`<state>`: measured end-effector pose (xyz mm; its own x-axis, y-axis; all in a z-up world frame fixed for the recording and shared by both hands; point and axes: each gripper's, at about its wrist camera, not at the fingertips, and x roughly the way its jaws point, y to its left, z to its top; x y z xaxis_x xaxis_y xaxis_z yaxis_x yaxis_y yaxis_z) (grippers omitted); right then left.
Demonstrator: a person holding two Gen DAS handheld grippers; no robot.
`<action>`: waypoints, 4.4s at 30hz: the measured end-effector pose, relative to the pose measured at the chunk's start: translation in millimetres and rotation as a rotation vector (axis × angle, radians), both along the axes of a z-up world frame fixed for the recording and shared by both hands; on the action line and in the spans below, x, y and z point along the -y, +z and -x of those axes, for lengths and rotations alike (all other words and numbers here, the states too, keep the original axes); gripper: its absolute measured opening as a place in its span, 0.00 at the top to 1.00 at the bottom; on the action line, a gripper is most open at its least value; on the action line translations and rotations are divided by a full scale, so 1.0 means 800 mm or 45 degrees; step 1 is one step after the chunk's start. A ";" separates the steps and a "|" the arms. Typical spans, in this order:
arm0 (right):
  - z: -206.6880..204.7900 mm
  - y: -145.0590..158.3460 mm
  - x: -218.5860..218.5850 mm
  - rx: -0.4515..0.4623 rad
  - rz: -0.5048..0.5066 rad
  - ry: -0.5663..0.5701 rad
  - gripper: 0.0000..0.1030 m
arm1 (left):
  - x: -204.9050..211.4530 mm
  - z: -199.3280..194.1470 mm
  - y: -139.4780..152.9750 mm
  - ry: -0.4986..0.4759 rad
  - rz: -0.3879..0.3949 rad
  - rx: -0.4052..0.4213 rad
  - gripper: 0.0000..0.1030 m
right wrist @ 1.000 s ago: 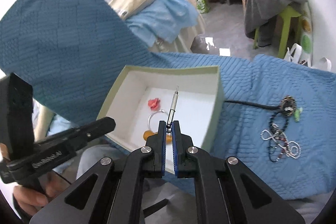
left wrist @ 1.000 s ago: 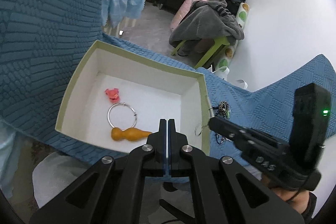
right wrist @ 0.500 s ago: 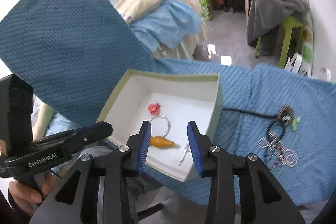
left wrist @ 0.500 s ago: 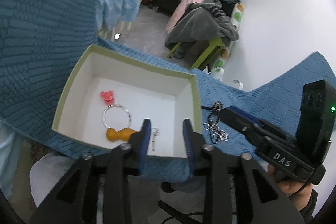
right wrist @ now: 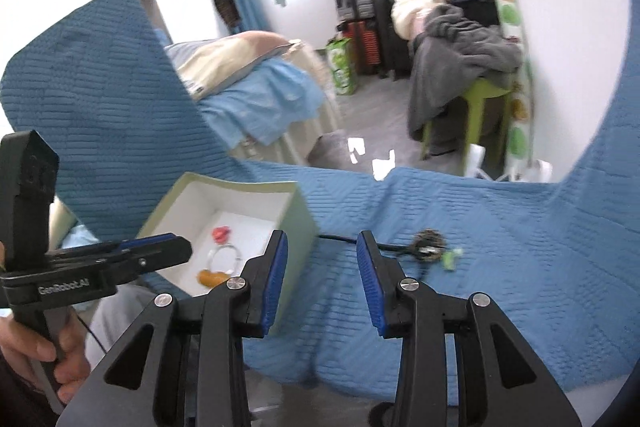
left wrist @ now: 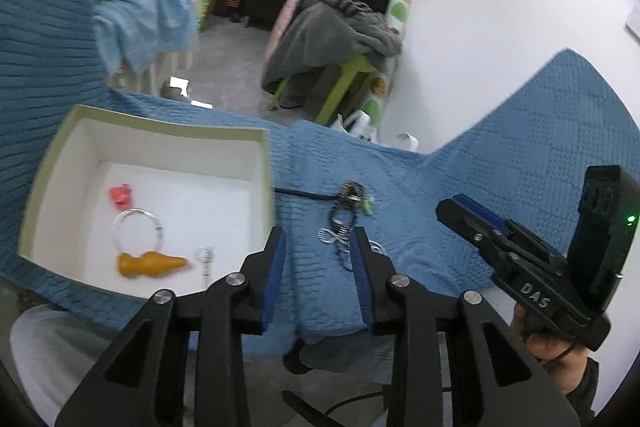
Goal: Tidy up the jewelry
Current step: 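Move both grippers back to the jewelry tangle on the bedspread, then grasp the silver bead chain with the left gripper and pull it free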
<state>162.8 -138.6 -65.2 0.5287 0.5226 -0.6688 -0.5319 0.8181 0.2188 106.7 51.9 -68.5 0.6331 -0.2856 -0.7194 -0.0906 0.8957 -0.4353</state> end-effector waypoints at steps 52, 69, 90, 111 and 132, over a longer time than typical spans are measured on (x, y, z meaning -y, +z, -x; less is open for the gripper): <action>-0.114 -0.187 0.146 -0.234 0.020 -0.279 0.98 | 0.153 -0.133 -0.189 -0.161 -0.159 -0.285 0.74; -0.110 -0.188 0.136 -0.230 0.023 -0.240 0.98 | 0.141 -0.146 -0.211 -0.060 -0.074 -0.327 0.97; -0.105 -0.183 0.127 -0.239 0.044 -0.229 0.98 | 0.151 -0.134 -0.203 -0.091 -0.090 -0.291 0.70; -0.110 -0.192 0.133 -0.301 0.026 -0.229 0.91 | 0.173 -0.130 -0.203 -0.113 -0.351 -0.213 0.98; -0.095 -0.223 0.070 -0.246 0.386 -0.088 0.98 | 0.137 -0.096 -0.162 -0.066 -0.109 -0.211 0.98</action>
<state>238.6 -194.4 -243.4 0.4047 0.2532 -0.8787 -0.4458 0.8936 0.0522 183.8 -57.4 -197.7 0.4899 -0.2476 -0.8359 -0.1079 0.9342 -0.3399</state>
